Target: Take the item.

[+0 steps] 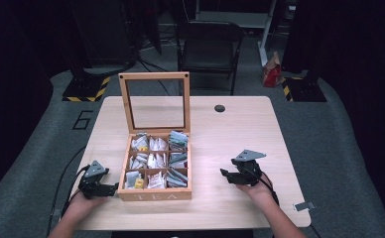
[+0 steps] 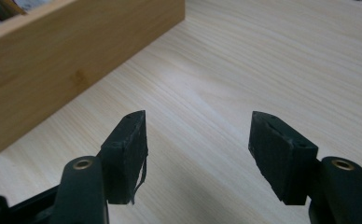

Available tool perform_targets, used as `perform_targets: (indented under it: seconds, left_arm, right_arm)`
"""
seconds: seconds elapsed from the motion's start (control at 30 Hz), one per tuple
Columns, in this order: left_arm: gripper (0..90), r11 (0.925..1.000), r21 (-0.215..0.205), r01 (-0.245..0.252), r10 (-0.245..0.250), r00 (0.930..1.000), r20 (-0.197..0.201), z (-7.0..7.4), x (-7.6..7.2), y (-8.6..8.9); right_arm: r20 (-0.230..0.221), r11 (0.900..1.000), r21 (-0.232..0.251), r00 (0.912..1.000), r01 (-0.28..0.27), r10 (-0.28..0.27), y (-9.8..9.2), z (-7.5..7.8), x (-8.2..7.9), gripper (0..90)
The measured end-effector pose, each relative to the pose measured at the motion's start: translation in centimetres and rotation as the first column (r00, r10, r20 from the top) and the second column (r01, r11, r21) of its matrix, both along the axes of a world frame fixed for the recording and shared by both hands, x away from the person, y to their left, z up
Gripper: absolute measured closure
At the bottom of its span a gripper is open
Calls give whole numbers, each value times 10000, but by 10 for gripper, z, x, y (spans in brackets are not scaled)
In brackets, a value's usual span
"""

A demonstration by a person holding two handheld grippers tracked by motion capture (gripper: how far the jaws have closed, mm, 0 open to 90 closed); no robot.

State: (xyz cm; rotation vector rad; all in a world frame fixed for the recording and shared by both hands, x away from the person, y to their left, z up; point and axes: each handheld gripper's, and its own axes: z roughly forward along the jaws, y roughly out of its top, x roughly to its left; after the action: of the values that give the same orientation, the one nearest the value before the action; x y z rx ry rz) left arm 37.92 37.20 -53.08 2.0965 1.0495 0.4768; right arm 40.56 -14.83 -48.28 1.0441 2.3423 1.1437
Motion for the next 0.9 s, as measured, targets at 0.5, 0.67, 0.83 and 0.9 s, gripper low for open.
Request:
perform_targets:
  seconds: [0.5,0.67,0.83,0.9]
  left_arm:
    - [147,10000,0,2,-2,10000,-2,0,0,0]
    - [147,10000,0,0,0,10000,-2,0,0,0]
    - [147,10000,0,3,-3,10000,-4,0,0,0]
    - [147,10000,3,3,-3,10000,-3,0,0,0]
  right_arm:
    - [140,9965,76,9964,-837,836,21,25,-7,366]
    - [167,9956,203,9957,-915,912,24,32,-8,367]
    - [244,9933,327,9936,-1108,1101,28,40,-8,367]
    - [207,9933,344,9937,-1106,1099,29,42,-9,367]
